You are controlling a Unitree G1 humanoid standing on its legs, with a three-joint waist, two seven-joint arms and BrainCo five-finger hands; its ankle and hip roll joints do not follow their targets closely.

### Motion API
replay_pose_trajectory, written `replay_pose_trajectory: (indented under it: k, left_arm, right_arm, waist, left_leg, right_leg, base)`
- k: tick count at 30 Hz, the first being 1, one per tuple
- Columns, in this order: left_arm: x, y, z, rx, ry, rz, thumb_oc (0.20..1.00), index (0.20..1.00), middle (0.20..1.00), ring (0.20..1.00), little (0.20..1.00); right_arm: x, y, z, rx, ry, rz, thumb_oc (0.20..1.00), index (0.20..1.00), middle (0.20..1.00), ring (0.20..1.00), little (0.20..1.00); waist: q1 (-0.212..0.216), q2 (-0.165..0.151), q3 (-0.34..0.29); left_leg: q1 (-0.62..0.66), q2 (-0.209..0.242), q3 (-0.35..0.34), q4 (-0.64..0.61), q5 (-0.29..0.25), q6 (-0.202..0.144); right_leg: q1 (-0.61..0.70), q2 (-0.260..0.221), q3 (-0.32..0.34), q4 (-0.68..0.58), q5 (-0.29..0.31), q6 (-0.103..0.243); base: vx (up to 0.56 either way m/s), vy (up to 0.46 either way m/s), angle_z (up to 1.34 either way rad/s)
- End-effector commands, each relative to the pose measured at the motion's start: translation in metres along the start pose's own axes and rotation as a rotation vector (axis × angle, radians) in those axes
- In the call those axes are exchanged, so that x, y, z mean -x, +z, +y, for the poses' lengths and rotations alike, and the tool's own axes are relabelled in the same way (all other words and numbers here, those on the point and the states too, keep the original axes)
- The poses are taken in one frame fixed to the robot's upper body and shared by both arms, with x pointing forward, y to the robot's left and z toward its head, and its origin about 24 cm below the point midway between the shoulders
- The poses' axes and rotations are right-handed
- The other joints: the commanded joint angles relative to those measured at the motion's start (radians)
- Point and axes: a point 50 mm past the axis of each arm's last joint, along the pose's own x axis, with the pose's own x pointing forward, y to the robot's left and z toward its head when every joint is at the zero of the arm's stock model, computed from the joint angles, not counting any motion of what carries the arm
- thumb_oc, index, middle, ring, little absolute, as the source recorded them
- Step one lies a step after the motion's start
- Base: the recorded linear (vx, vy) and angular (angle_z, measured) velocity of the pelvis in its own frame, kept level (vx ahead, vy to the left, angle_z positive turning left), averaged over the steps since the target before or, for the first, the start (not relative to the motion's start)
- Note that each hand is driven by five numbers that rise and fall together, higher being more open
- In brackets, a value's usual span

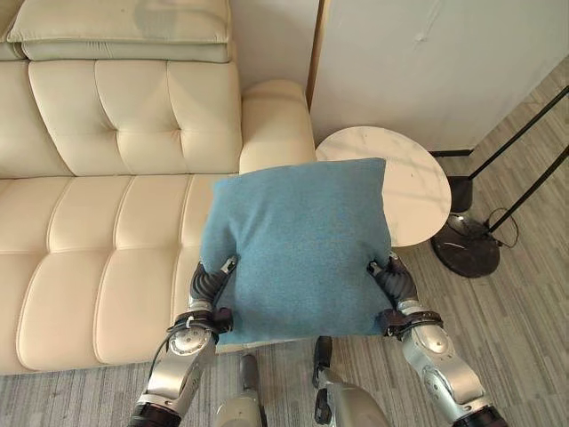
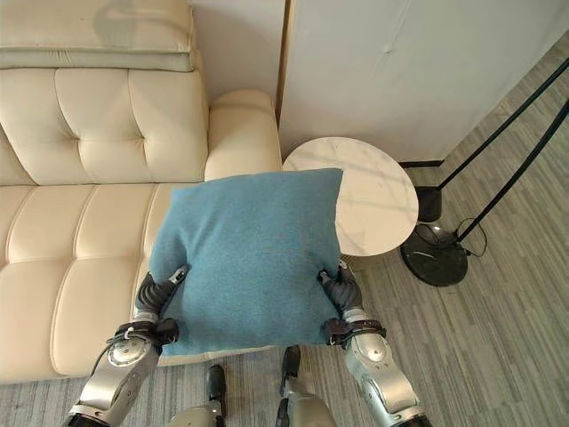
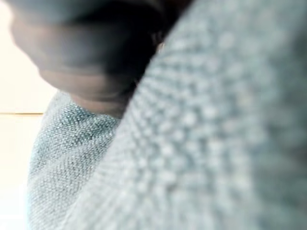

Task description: Pick up all the scattered cushions and arrange them neatly on the sofa.

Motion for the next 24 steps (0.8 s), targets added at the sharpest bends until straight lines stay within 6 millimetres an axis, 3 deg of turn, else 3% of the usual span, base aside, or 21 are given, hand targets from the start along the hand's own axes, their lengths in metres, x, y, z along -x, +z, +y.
replay_pose_trajectory:
  k: [1, 5, 8, 11, 14, 16, 18, 20, 22, 24]
  left_arm:
    - [0.004, 0.05, -0.02, 0.071, -0.111, -0.275, 0.2, 0.2, 0.2, 0.2, 0.2]
    - [0.009, 0.049, -0.011, 0.084, -0.086, -0.275, 0.2, 0.2, 0.2, 0.2, 0.2]
    - [0.012, 0.046, -0.007, 0.08, -0.073, -0.267, 0.2, 0.2, 0.2, 0.2, 0.2]
    - [0.012, 0.045, -0.009, 0.086, -0.07, -0.259, 0.2, 0.2, 0.2, 0.2, 0.2]
    - [0.011, 0.043, -0.011, 0.097, -0.073, -0.248, 0.2, 0.2, 0.2, 0.2, 0.2]
    - [0.01, 0.042, -0.012, 0.107, -0.077, -0.241, 0.2, 0.2, 0.2, 0.2, 0.2]
    - [0.012, 0.039, -0.012, 0.109, -0.081, -0.226, 0.2, 0.2, 0.2, 0.2, 0.2]
    - [0.012, 0.039, -0.012, 0.108, -0.083, -0.226, 0.2, 0.2, 0.2, 0.2, 0.2]
    - [0.013, 0.037, -0.015, 0.112, -0.096, -0.217, 0.2, 0.2, 0.2, 0.2, 0.2]
    - [0.015, 0.036, -0.016, 0.116, -0.103, -0.214, 0.2, 0.2, 0.2, 0.2, 0.2]
  right_arm:
    - [-0.005, 0.06, 0.035, -0.086, 0.223, -0.315, 0.2, 0.2, 0.2, 0.2, 0.2]
    - [-0.004, 0.062, 0.034, -0.074, 0.23, -0.324, 0.2, 0.2, 0.2, 0.2, 0.2]
    - [-0.006, 0.061, 0.035, -0.076, 0.227, -0.316, 0.2, 0.2, 0.2, 0.2, 0.2]
    - [-0.005, 0.061, 0.033, -0.077, 0.223, -0.317, 0.2, 0.2, 0.2, 0.2, 0.2]
    - [-0.007, 0.062, 0.03, -0.06, 0.207, -0.312, 0.2, 0.2, 0.2, 0.2, 0.2]
    - [-0.007, 0.061, 0.028, -0.053, 0.201, -0.308, 0.2, 0.2, 0.2, 0.2, 0.2]
    - [-0.005, 0.056, 0.027, -0.054, 0.201, -0.284, 0.2, 0.2, 0.2, 0.2, 0.2]
    - [-0.004, 0.056, 0.026, -0.05, 0.2, -0.283, 0.2, 0.2, 0.2, 0.2, 0.2]
    - [-0.003, 0.054, 0.021, -0.044, 0.186, -0.279, 0.2, 0.2, 0.2, 0.2, 0.2]
    - [-0.001, 0.053, 0.017, -0.043, 0.172, -0.273, 0.2, 0.2, 0.2, 0.2, 0.2]
  waist:
    - [0.032, 0.053, -0.06]
    - [0.06, 0.041, -0.09]
    - [0.088, 0.036, -0.092]
    - [0.1, 0.055, -0.059]
    - [0.095, 0.078, -0.035]
    - [0.08, 0.077, -0.026]
    - [0.056, 0.055, -0.034]
    - [0.049, 0.048, -0.038]
    - [0.019, 0.038, -0.053]
    - [0.0, 0.044, -0.064]
  left_leg:
    - [-0.024, 0.012, -0.033, -0.012, -0.062, -0.001]
    - [-0.046, -0.001, -0.034, -0.012, -0.04, -0.001]
    - [-0.107, 0.007, -0.038, 0.002, 0.029, -0.031]
    - [-0.162, 0.028, -0.07, 0.024, 0.091, -0.079]
    - [-0.194, 0.043, -0.08, 0.034, 0.113, -0.098]
    - [-0.19, 0.056, -0.064, 0.07, 0.083, -0.084]
    - [-0.156, 0.078, -0.035, 0.164, -0.002, -0.063]
    - [-0.142, 0.089, -0.022, 0.189, -0.026, -0.062]
    - [-0.066, 0.146, 0.033, 0.246, -0.115, -0.075]
    - [-0.017, 0.187, 0.075, 0.239, -0.121, -0.089]
  right_leg:
    - [0.131, 0.022, 0.06, 0.257, -0.345, 0.065]
    - [0.207, 0.054, 0.089, 0.202, -0.377, 0.046]
    - [0.253, 0.098, 0.11, 0.079, -0.418, -0.008]
    - [0.248, 0.125, 0.073, 0.069, -0.431, -0.031]
    - [0.234, 0.127, 0.012, 0.084, -0.431, -0.04]
    - [0.214, 0.108, -0.034, 0.098, -0.419, -0.039]
    - [0.207, 0.071, -0.087, 0.08, -0.397, -0.04]
    - [0.202, 0.062, -0.103, 0.072, -0.391, -0.043]
    - [0.205, 0.04, -0.153, 0.048, -0.391, -0.041]
    - [0.204, 0.027, -0.193, 0.042, -0.378, -0.04]
  base:
    - [-0.11, -0.054, -0.03]
    - [-0.08, -0.102, 0.12]
    - [-0.23, -0.218, -0.01]
    - [-0.21, -0.201, 0.31]
    - [-0.23, -0.102, 0.59]
    - [-0.24, -0.036, 0.78]
    - [-0.18, -0.027, 0.8]
    - [-0.11, -0.019, 0.55]
    - [-0.06, -0.004, 0.7]
    - [-0.01, 0.078, 1.03]
